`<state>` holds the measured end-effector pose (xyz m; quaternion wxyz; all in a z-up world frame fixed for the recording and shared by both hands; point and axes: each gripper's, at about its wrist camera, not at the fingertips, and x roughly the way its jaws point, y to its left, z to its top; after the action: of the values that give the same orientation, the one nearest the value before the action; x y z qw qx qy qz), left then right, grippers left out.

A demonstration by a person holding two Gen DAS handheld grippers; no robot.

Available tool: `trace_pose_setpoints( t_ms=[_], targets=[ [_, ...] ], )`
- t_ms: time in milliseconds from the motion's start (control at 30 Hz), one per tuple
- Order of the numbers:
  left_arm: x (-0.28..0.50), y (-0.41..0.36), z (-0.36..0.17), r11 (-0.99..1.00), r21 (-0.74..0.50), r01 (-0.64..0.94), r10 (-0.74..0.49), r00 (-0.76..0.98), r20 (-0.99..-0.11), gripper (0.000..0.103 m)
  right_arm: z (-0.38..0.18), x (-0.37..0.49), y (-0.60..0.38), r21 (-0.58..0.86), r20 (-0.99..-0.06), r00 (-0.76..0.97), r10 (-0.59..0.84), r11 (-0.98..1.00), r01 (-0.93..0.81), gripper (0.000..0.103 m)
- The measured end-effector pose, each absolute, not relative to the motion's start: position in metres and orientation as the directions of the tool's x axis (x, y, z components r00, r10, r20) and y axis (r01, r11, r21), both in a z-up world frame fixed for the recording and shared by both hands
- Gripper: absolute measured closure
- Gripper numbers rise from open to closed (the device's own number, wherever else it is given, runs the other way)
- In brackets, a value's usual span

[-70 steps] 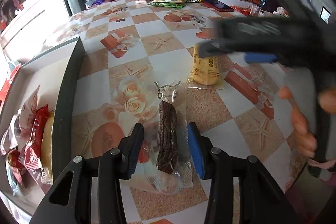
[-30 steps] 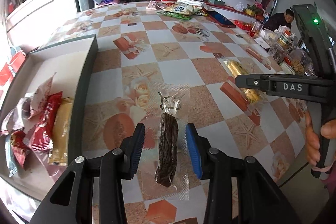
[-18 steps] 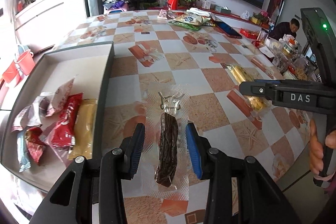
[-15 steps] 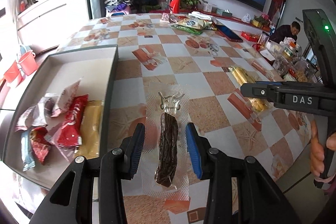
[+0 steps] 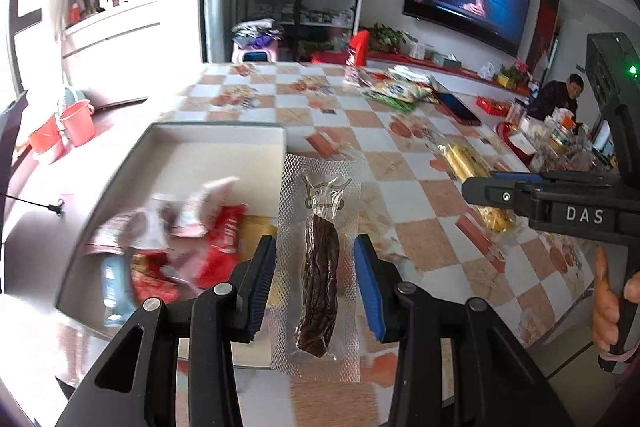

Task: Organize snacks
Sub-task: 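Carry the sausage stick and yellow cake over the tray and release both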

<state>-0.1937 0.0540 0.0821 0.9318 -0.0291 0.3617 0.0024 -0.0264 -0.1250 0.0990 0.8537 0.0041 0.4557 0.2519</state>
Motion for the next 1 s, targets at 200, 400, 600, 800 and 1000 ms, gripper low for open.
trace_pose_setpoints(
  t_ms=[200,400,600,800,1000],
  targets=[
    [-0.191,0.099,0.097,0.992,-0.054,-0.115,0.052,0.757,-0.651,0.060,0.108,-0.015,-0.082,0.275,-0.758,0.424,0.497,0.831,-0.483,0.065],
    [-0.177,0.143,0.099,0.976,-0.058,-0.209,0.119,0.742,-0.659,0.060,0.109,-0.002,-0.030,0.319,-0.735,0.369,0.569,0.770,-0.553,0.065],
    [-0.154,0.164,0.083,0.966,-0.043,-0.253,0.151,0.696,-0.702,0.060,0.099,0.018,0.010,0.381,-0.702,0.316,0.638,0.712,-0.589,0.065],
    [-0.132,0.173,0.065,0.963,-0.027,-0.268,0.161,0.655,-0.738,0.060,0.079,0.041,0.035,0.441,-0.701,0.262,0.663,0.692,-0.572,0.065],
    [-0.118,0.183,0.051,0.960,-0.031,-0.277,0.155,0.622,-0.768,0.058,0.063,0.059,0.060,0.459,-0.707,0.233,0.668,0.684,-0.567,0.065]
  ],
)
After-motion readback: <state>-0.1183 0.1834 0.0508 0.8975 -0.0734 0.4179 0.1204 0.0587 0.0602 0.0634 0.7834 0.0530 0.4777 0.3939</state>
